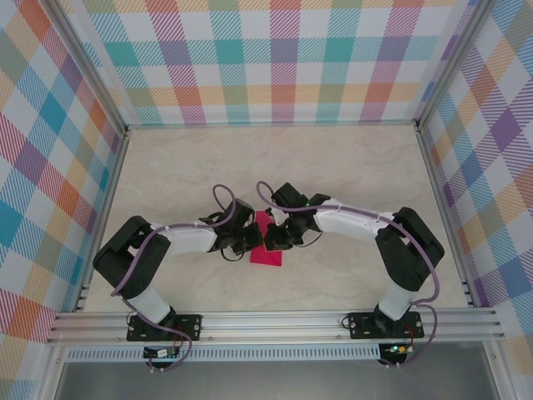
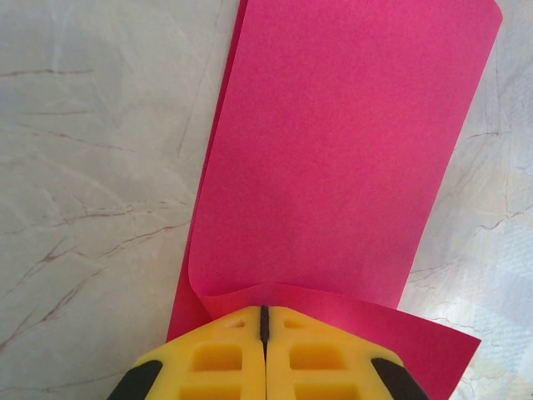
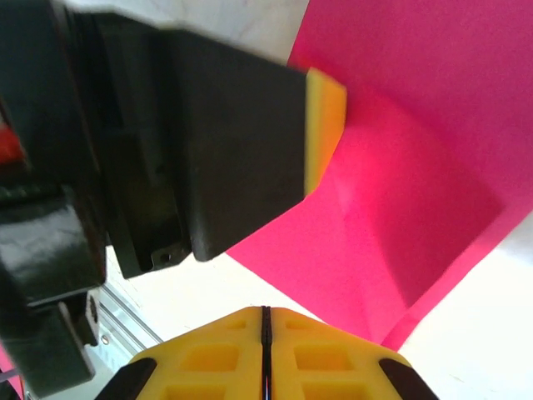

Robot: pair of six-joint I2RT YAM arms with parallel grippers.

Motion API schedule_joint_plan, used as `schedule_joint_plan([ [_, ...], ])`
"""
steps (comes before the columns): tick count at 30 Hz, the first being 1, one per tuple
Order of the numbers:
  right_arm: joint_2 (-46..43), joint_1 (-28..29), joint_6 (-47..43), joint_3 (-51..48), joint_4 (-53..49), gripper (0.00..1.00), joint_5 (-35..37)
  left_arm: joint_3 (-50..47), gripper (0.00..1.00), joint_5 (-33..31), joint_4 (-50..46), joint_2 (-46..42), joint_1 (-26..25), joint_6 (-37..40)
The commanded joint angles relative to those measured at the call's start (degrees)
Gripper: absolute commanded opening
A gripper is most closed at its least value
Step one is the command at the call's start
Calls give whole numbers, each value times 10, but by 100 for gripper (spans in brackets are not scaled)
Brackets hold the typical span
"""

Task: Fold a paper plane with a square sheet of paper (pick it up from the middle)
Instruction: Fold the triangle a second time at the center of the table.

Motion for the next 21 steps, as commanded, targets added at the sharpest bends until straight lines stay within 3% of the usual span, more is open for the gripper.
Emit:
schedule_joint_plan([
  [1,11,16,23,-19,-15,9,25,-31,3,-39,-52,22,-4,-10],
  [21,69,45,42,20,-59,9,113,-31,1,-41,-55,33,-4,-23],
])
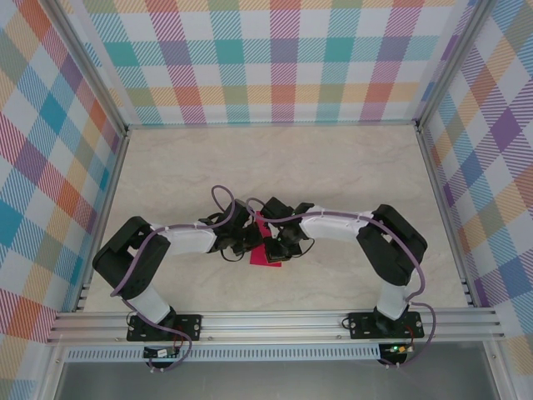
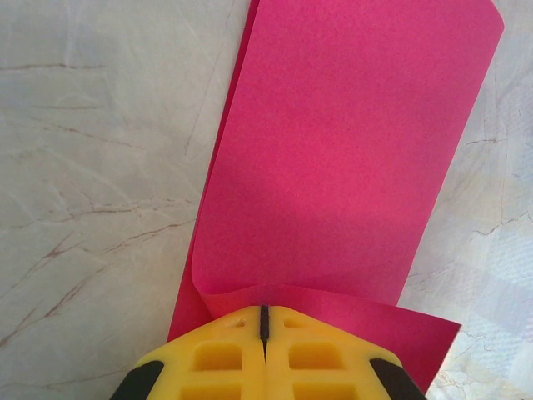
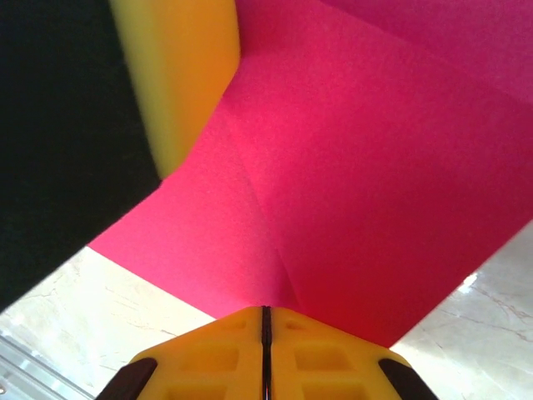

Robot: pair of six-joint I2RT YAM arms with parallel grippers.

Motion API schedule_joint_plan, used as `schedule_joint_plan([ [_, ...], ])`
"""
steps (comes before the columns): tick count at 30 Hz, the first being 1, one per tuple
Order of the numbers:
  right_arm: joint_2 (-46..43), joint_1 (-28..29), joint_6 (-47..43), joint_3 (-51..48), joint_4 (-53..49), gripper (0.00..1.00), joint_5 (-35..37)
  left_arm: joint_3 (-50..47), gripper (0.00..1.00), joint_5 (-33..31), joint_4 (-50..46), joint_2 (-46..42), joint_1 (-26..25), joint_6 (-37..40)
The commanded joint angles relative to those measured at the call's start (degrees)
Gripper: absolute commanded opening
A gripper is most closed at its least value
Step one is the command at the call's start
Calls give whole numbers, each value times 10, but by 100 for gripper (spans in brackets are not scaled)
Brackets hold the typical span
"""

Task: Fold a paper plane with a square sheet of paper (pick it up from the middle)
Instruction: Fold the triangle a second time at the center of the table.

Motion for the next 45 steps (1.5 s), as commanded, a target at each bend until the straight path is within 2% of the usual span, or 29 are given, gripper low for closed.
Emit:
schedule_joint_plan([
  [1,9,3,10,13,-28,8,23,-24,1,-40,-65,35,-3,-6],
  [33,19,-1,12,-28,15,7,-13,-20,0,-54,-89,43,-3,-12],
  [45,-47,-12,18,-62,75,8,-19,-24,1,-55,-96,47,-3,-4],
])
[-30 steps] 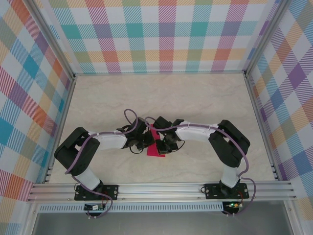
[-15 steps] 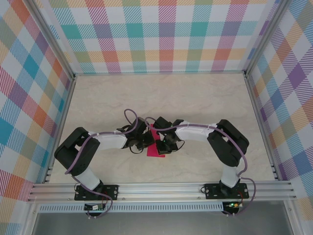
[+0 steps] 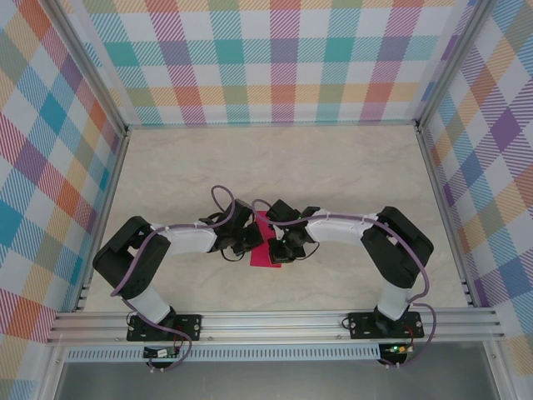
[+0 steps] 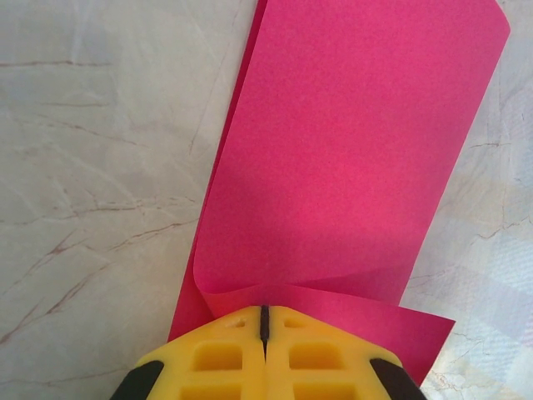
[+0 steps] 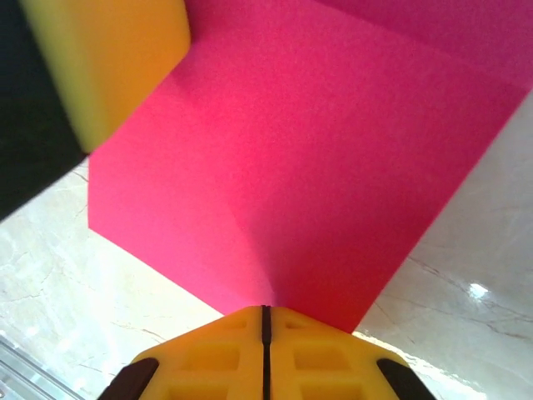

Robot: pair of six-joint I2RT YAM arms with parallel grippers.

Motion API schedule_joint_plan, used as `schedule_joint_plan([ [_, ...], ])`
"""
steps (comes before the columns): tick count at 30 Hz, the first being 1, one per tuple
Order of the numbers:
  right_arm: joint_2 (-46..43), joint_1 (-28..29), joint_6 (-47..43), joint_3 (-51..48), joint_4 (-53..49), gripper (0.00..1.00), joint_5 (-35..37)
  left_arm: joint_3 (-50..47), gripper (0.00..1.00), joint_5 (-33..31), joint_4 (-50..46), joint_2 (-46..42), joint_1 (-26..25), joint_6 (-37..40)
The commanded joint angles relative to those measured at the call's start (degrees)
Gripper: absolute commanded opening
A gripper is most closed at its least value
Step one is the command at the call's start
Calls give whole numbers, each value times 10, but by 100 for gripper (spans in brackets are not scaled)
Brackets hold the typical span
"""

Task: Fold a paper plane with a square sheet of paper (pick it up from the middle)
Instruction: Fold the triangle a second time at the center of the table.

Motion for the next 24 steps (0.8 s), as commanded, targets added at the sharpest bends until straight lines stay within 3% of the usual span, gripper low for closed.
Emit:
schedule_joint_plan([
  [1,-17,-5,7,-10,29,8,-11,-28,1,-51,-86,45,-2,4],
  [24,-10,-20,5,-58,47,8,-39,-24,0,-56,-93,51,-3,5],
])
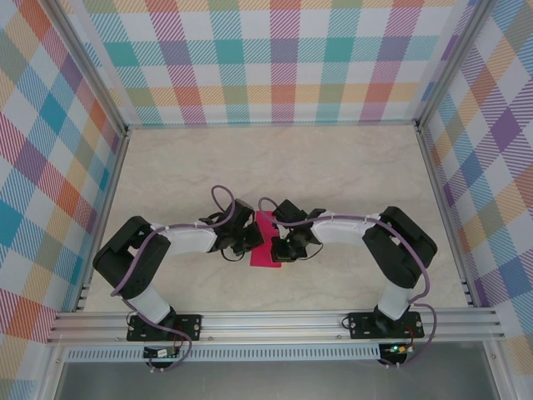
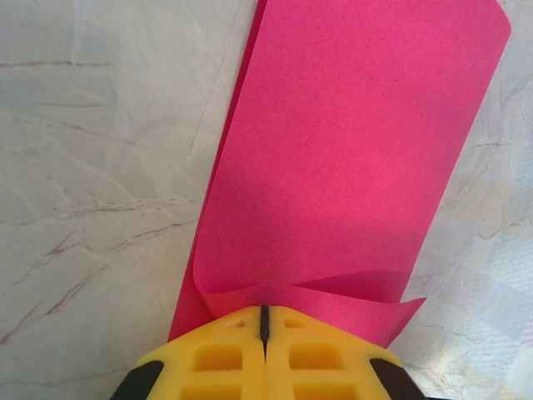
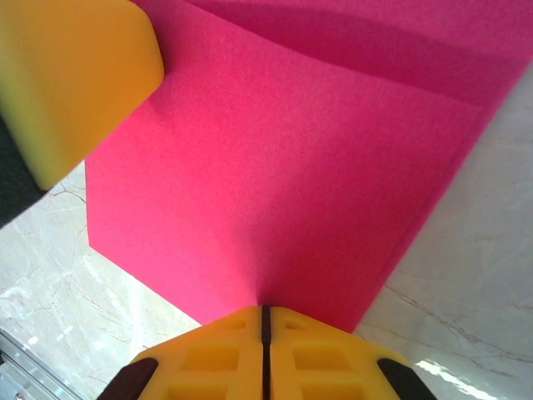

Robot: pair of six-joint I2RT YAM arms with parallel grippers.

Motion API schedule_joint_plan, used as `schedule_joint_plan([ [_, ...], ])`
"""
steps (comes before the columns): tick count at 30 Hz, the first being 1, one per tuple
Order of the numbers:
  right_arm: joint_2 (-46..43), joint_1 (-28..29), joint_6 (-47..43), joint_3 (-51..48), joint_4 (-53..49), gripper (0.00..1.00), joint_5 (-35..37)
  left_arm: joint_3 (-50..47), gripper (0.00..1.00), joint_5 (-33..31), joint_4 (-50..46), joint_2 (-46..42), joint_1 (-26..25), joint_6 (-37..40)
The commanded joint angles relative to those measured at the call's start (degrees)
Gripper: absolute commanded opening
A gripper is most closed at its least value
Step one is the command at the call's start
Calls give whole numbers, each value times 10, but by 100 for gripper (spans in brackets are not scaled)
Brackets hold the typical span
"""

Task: Fold a paper plane with a square sheet of paper (pick it up from the middle)
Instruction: Fold the triangle a second time at the center of the table.

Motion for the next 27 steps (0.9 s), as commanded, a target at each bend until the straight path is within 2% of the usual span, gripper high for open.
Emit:
schedule_joint_plan([
  [1,-8,0,-7,-20,-17,8,-13,-24,0,-56,-94,50,-3,5],
  [13,-42,0,-13,-50,-33,8,-29,-21,0,-57,-100,54,-2,3],
  [23,-85,0,-17,-26,-38,8,-1,-20,0,-52,-95,51,-3,6],
  [27,-45,0,11,-1,-24,8,-9,-20,0,-54,-96,51,-3,5],
])
